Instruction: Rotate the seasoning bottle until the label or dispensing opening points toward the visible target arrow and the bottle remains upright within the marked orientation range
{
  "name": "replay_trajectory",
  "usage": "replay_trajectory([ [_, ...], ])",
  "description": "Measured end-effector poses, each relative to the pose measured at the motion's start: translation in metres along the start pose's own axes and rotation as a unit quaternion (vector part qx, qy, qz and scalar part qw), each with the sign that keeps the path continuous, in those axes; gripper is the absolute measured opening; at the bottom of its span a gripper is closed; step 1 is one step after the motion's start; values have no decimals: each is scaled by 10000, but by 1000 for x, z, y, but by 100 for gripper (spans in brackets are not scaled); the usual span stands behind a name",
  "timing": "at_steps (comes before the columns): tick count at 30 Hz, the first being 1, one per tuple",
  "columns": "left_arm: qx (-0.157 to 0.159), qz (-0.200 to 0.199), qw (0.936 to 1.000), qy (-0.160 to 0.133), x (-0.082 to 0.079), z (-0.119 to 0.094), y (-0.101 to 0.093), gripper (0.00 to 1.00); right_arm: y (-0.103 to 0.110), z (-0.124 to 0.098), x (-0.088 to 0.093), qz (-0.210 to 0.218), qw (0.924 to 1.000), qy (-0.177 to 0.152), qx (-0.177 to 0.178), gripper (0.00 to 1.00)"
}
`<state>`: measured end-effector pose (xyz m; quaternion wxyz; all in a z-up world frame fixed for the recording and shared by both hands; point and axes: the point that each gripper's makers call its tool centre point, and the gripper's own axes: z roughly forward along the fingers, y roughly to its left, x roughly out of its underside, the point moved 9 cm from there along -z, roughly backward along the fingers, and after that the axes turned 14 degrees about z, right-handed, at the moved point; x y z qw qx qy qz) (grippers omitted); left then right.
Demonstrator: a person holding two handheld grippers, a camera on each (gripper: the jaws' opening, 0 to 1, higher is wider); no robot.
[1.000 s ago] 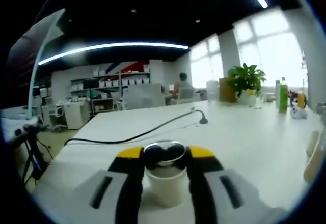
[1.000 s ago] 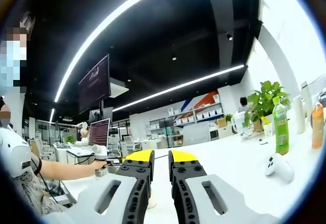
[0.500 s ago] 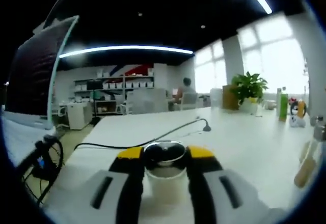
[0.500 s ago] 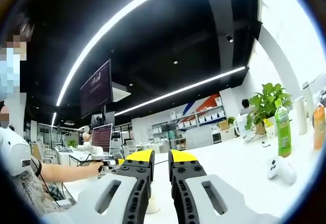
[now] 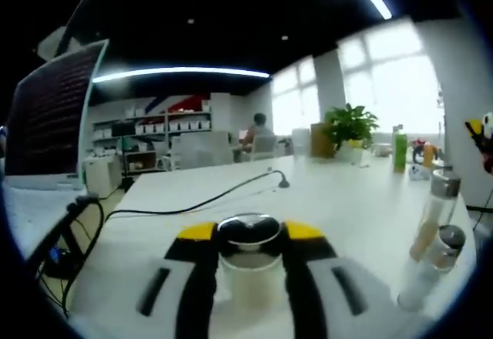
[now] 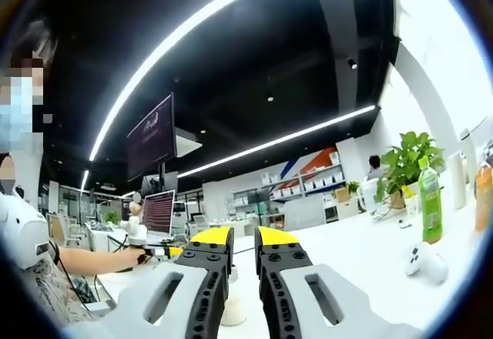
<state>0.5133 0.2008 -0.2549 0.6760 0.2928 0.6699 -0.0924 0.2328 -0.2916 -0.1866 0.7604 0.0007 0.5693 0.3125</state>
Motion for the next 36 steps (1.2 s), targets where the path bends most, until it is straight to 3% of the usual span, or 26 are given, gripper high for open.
replay_trajectory([
  [11,108,183,9995,-212,-2,-43,-35,33,-2,9,3,86,9997,35,-223,9],
  [28,-166,-241,9989,-359,-4,-98,-64,33,-6,34,2,165,9969,125,-756,9],
  [36,-242,-164,9995,-141,1,-114,-84,33,-14,42,5,229,9960,185,-841,9],
])
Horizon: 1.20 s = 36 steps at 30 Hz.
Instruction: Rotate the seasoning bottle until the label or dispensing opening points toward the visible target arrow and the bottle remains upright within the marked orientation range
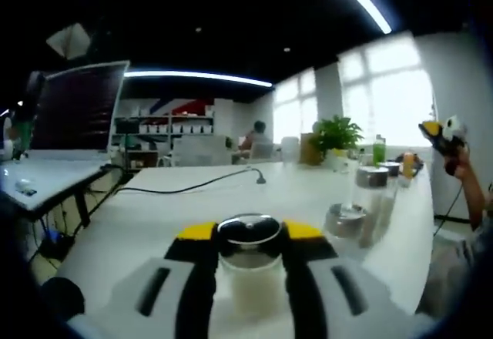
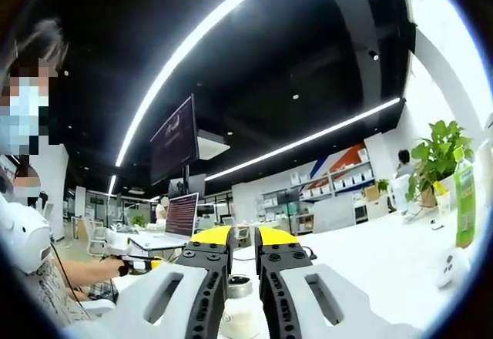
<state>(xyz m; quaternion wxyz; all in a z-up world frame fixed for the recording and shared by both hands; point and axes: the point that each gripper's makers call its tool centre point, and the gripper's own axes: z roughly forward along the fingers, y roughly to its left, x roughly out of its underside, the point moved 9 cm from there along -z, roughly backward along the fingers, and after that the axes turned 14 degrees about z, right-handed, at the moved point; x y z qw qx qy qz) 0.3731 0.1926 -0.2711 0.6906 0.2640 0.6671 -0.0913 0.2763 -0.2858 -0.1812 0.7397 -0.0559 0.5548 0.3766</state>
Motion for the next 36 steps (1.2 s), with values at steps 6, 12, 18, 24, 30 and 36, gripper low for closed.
replay_trajectory([
  [6,-91,74,9998,-129,2,-10,-4,33,0,6,0,31,10000,9,-85,9],
  [12,-183,94,9997,-161,7,-6,-8,33,-1,10,3,67,9998,81,-144,9],
  [18,-233,134,9992,-280,8,-7,-11,33,-2,9,2,82,9999,36,-130,9],
  [24,-277,81,9989,-368,10,-9,-10,33,-3,8,3,83,9999,50,-132,9],
  [30,-276,48,9988,-402,12,-10,-8,33,-4,7,4,91,9998,68,-135,10],
  [36,-96,17,9991,-405,13,-10,-3,33,-4,9,5,85,9998,101,-149,10],
])
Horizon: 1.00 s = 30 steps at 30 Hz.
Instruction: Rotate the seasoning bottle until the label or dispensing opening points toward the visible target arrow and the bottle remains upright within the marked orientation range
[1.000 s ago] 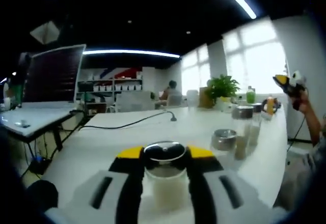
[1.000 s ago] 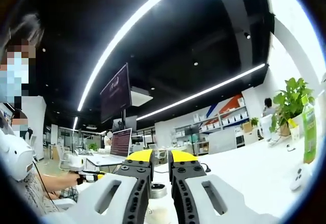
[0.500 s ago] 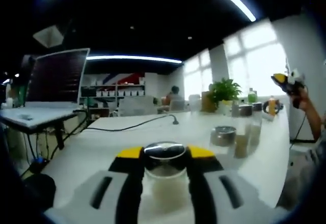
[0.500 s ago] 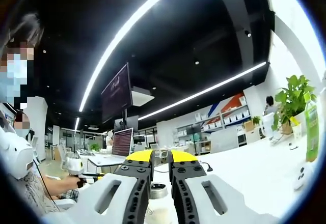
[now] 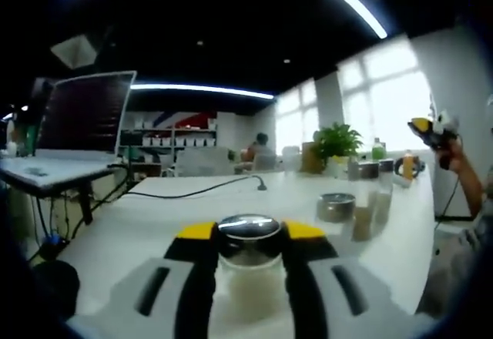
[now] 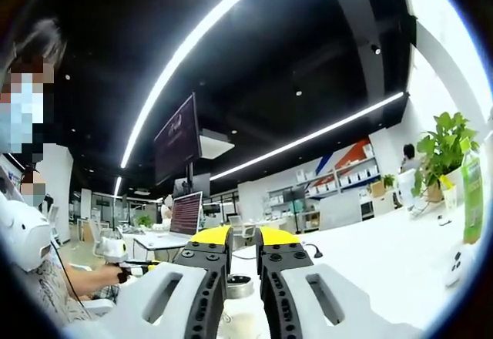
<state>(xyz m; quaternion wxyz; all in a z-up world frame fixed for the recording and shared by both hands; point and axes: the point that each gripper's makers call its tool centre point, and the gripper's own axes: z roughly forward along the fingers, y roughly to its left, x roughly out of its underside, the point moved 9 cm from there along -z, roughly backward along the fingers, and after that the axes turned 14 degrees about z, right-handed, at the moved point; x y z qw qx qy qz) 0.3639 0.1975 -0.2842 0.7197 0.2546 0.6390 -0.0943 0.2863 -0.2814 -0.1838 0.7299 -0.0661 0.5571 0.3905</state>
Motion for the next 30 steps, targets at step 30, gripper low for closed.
replay_trajectory([
  [30,1674,-126,9856,-212,5,4,20,34,6,3,3,-40,9999,71,-80,10],
])
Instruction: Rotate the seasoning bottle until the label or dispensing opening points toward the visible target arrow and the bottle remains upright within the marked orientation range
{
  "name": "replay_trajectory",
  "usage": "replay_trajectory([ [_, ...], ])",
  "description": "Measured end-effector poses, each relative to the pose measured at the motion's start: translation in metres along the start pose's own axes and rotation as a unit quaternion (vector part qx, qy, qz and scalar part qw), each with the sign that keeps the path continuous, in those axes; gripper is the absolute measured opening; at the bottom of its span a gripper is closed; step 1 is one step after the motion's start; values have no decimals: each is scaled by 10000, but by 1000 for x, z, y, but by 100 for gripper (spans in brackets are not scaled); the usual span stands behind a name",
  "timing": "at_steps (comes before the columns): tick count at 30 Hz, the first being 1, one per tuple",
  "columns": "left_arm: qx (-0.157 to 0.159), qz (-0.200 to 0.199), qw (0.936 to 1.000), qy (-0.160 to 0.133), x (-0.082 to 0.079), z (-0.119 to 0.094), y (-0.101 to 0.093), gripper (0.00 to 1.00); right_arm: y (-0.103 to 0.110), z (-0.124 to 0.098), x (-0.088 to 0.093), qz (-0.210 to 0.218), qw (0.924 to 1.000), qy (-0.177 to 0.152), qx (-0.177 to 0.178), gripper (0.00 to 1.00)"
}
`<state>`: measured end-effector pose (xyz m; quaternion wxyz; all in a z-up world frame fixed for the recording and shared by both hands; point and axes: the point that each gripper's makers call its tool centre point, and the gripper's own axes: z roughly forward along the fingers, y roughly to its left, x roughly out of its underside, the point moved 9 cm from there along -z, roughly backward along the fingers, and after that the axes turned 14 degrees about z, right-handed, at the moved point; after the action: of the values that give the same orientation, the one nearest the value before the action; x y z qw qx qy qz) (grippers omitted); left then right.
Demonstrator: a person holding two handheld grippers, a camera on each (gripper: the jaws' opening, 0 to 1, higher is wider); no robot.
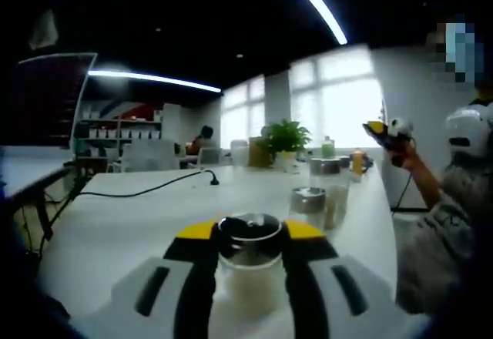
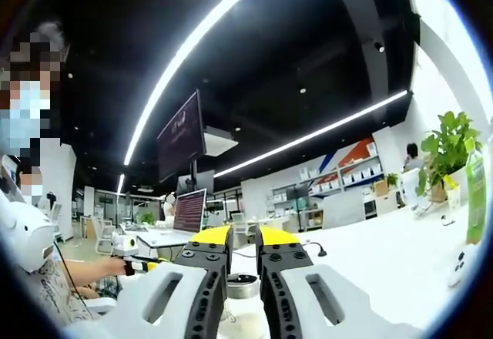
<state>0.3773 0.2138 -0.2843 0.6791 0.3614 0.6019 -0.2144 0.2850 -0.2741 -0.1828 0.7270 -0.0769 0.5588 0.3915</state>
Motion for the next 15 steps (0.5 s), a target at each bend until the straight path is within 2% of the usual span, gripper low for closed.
replay_trajectory([
  [4,-32,-48,10000,50,-1,-1,0,35,-2,-1,0,-61,10000,-7,67,10],
  [8,-198,-31,9998,-52,-3,-3,0,47,-3,-1,0,-29,10000,-18,83,10],
  [15,-626,-246,9972,-318,-6,-7,-8,46,-4,-2,-1,-12,10000,-41,76,10],
])
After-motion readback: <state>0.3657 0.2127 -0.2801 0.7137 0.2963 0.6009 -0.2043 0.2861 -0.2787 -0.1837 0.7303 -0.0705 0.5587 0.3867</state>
